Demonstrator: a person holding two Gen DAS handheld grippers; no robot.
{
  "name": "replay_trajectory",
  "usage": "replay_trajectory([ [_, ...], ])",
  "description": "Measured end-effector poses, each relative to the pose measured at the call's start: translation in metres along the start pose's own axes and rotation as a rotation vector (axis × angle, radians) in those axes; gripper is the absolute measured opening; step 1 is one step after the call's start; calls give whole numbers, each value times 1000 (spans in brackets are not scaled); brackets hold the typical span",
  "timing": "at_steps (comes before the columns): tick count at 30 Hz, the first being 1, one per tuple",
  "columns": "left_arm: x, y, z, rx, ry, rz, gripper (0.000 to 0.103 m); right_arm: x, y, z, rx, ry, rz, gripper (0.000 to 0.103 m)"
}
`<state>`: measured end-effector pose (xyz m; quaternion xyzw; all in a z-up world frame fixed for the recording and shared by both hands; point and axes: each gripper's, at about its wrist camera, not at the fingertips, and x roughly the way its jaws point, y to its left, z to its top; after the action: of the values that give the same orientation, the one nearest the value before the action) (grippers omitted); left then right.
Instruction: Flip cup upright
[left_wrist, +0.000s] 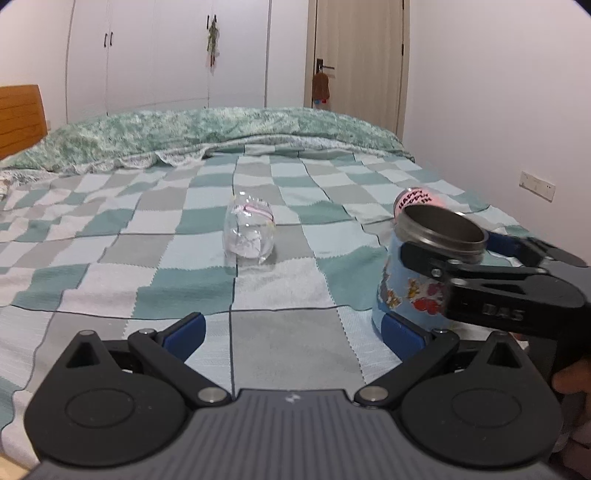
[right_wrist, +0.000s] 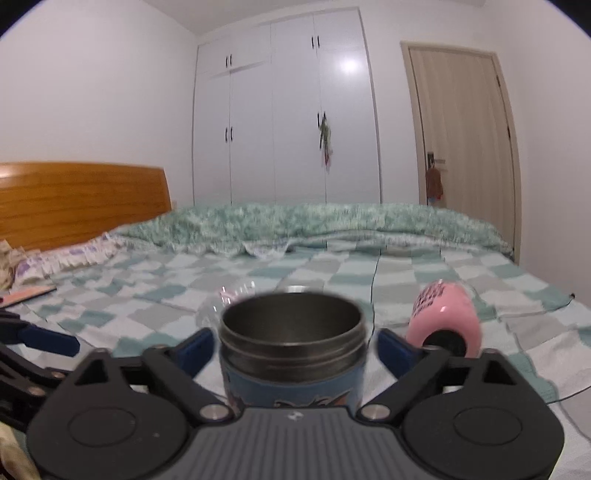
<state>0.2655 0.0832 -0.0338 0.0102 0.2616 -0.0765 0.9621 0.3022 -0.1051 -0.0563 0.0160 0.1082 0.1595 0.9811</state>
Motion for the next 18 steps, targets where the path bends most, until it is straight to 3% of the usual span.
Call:
replay_trajectory([
  [5, -34, -11, -1, 2, -50, 15, 103, -45, 8, 11, -24, -49, -15, 103],
  [12, -111, -37, -8, 21, -159, 19, 103, -136, 18, 27, -25, -108, -69, 103],
  [18, -177, -56, -29, -3, -249, 27, 103, -209, 27, 29, -10, -100, -104, 103],
])
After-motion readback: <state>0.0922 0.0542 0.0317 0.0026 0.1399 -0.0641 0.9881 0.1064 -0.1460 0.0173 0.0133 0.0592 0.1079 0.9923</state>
